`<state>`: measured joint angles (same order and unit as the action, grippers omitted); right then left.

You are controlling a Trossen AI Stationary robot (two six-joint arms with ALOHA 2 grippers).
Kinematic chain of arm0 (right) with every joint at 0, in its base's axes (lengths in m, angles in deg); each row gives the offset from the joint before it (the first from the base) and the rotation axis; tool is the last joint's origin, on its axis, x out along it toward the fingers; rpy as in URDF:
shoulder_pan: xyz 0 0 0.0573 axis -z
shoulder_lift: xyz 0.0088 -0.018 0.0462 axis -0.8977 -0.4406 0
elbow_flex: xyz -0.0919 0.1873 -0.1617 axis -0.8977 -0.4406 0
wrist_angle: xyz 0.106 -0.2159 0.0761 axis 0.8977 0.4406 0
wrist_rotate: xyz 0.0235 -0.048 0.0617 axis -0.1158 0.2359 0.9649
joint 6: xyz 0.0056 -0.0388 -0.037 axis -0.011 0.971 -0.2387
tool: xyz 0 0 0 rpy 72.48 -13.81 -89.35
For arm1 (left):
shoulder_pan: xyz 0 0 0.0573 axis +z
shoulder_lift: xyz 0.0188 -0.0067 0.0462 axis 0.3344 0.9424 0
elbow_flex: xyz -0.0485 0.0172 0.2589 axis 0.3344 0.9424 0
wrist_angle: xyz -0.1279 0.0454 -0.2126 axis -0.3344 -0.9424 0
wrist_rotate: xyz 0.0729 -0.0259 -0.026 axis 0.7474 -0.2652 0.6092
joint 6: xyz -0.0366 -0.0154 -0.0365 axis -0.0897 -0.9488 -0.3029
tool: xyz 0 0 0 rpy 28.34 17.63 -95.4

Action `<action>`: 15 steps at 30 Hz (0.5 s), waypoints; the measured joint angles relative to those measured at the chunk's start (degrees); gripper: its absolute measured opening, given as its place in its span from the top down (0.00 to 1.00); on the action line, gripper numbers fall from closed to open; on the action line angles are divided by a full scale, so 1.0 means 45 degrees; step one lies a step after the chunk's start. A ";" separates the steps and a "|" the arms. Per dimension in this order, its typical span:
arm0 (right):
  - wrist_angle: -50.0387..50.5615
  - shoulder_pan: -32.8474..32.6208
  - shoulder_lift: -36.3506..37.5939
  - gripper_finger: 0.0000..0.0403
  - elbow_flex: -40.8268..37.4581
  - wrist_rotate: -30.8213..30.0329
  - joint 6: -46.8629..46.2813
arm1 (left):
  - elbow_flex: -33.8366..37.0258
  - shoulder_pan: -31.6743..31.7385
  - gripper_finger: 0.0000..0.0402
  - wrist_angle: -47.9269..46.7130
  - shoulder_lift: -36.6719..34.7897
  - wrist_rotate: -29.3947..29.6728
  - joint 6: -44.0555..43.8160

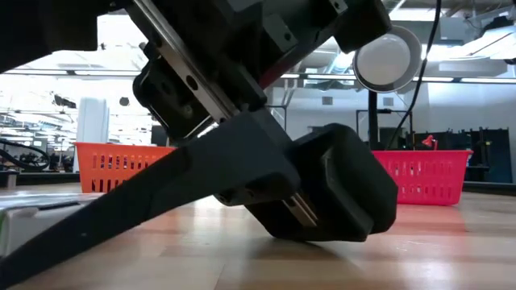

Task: Pick and place items into bin
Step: Put the white card reader box into the red bin

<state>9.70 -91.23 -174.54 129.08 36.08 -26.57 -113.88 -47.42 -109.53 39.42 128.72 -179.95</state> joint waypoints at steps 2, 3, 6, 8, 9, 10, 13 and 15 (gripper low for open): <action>0.0084 0.0063 -0.0005 0.45 0.0005 -0.0158 0.0065 | 0.0005 0.0000 1.00 0.0000 0.0003 0.0012 0.0000; 0.0091 0.0116 -0.0010 0.45 0.0005 -0.0167 0.0113 | 0.0005 0.0000 1.00 0.0000 0.0003 0.0012 0.0002; -0.0187 0.0236 -0.0027 0.45 -0.0021 -0.0313 -0.0102 | 0.0005 0.0000 1.00 -0.0005 0.0003 0.0017 0.0005; -0.0390 0.0284 -0.0049 0.45 -0.0024 -0.0811 -0.0217 | 0.0005 -0.0005 1.00 -0.0010 0.0003 0.0028 0.0010; -0.0399 0.0309 -0.0053 0.45 -0.0024 -0.1056 -0.0185 | 0.0005 -0.0005 1.00 -0.0010 0.0003 0.0032 0.0010; -0.0399 0.0346 -0.0058 0.45 -0.0019 -0.1282 -0.0153 | 0.0005 -0.0005 1.00 -0.0015 0.0003 0.0032 0.0010; -0.0519 0.0406 -0.0068 0.45 -0.0024 -0.1900 -0.0097 | 0.0005 -0.0010 1.00 -0.0015 0.0003 0.0046 0.0118; -0.0721 0.0459 -0.0083 0.45 -0.0034 -0.1994 -0.0006 | 0.0005 -0.0010 1.00 -0.0015 0.0003 0.0064 0.0146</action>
<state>6.45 -89.16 -174.91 128.93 27.11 -26.59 -113.86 -47.47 -109.60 39.43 129.01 -179.29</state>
